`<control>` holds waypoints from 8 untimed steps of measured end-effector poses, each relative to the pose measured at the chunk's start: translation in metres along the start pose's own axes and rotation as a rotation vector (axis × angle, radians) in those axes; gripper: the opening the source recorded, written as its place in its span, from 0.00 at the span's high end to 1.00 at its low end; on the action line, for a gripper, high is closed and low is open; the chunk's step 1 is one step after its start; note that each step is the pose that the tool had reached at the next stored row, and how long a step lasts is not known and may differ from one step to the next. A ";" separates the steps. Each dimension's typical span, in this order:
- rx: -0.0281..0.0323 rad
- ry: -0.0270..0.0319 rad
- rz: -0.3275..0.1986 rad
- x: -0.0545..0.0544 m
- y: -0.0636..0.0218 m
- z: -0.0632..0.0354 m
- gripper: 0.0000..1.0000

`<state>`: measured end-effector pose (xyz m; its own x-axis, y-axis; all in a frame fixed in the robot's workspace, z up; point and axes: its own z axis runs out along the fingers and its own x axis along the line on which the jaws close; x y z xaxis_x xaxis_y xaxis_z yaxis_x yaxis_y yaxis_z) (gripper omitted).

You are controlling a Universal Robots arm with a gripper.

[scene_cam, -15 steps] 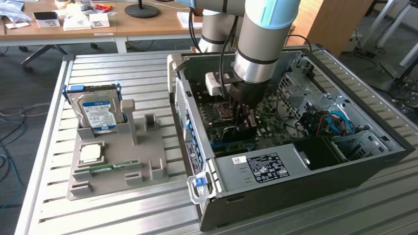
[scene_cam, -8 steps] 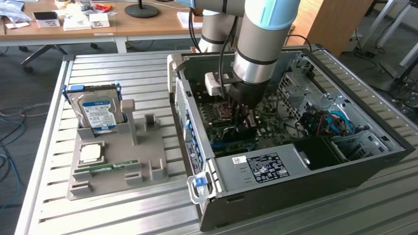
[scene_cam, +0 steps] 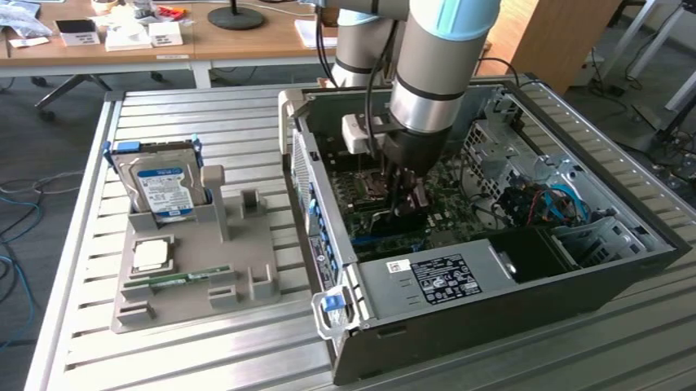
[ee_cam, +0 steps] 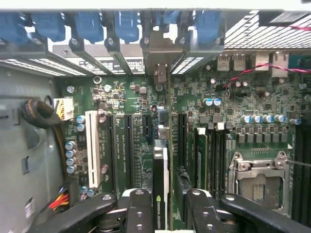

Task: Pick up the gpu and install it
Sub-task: 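Insert the gpu into the slot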

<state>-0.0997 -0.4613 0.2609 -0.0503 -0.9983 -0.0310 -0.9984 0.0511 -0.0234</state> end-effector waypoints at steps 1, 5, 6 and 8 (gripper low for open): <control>0.0000 0.0000 0.000 0.000 -0.0001 -0.0025 0.67; 0.0000 0.0000 0.000 0.000 -0.0003 -0.0114 0.67; 0.0000 0.0000 0.000 0.000 -0.0003 -0.0130 0.67; 0.0000 -0.0001 0.000 0.000 -0.0004 -0.0150 0.67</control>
<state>-0.0997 -0.4613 0.2758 -0.0503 -0.9982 -0.0311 -0.9984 0.0510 -0.0234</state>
